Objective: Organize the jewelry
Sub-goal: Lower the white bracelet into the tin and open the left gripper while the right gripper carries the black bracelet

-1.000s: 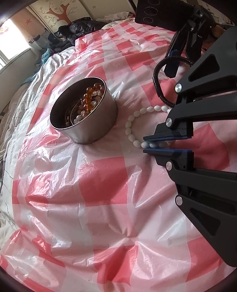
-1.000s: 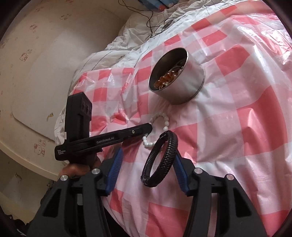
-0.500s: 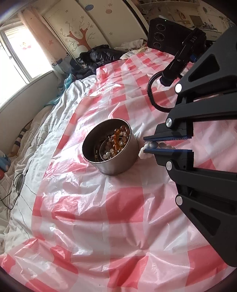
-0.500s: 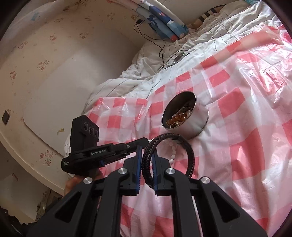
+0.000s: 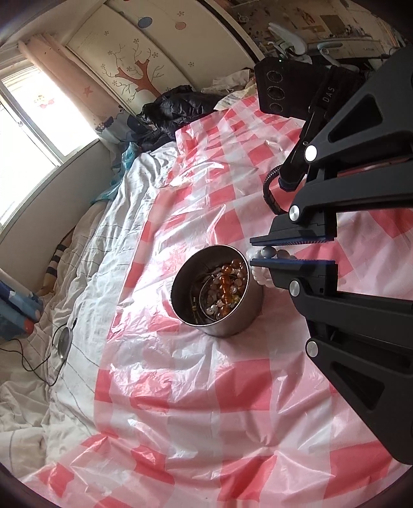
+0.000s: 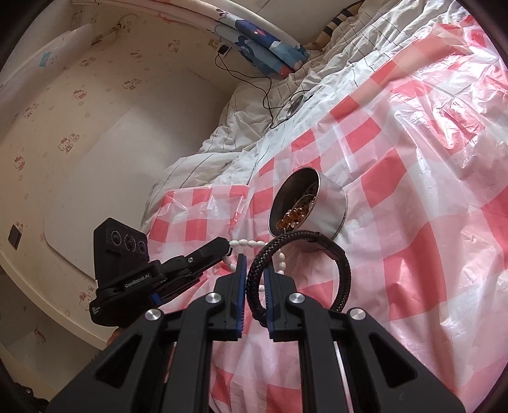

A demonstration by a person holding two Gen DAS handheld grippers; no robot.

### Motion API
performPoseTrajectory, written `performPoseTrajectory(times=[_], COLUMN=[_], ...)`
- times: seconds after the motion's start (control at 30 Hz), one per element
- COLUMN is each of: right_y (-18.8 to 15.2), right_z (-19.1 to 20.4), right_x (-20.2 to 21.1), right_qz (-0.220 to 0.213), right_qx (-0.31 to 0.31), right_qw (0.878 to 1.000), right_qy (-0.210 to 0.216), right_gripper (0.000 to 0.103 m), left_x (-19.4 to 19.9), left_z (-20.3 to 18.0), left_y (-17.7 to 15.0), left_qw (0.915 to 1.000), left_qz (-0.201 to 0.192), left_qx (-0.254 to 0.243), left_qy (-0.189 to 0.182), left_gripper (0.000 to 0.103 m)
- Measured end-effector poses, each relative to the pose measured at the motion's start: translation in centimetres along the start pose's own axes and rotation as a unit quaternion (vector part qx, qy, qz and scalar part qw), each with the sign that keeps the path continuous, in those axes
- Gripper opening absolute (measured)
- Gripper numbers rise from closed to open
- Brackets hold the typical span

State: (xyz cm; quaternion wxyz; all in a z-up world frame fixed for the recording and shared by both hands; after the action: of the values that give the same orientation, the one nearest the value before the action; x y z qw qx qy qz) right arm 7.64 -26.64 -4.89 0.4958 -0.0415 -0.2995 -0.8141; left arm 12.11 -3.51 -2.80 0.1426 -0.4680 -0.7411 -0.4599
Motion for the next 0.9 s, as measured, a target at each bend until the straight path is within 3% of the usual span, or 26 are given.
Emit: performPoseTrajectory(times=[0.27,0.63,0.9], right_y=[0.4,1.1,2.0], right_z=[-0.4,0.1,0.3], right_x=[-0.1,-0.5,-1.0], right_qz=[0.000,-0.002,-0.005], right_qx=[-0.006,0.004,0.009], right_qw=[1.000,1.000,1.000], right_qy=[0.004,0.011,0.017], right_gripper=[0.012,0.014,0.014], left_x=[0.3,0.8,0.8], left_z=[-1.4,-2.2,-3.0], left_y=[0.6,0.9,1.1], left_qw=[0.9969,0.9912,0.9893], left_qz=[-0.027,-0.051,-0.065], left_qx=[-0.043,-0.071,-0.080], left_qy=[0.060,0.099,0.104], left_gripper=[0.007,0.007,0.007])
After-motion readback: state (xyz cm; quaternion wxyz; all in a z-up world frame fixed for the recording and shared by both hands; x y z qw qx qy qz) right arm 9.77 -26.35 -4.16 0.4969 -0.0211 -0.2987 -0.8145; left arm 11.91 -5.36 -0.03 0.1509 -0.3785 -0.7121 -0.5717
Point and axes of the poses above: each gripper's, at about its wrist camera, not at the fingertips, and x roughly against the way its jaws point, z to its left, y to its top, the point moved 3 cm from there along -x, roughly the way its jaws point, and after that the axes turned 2 degrees about y, right-handed, at the moved point
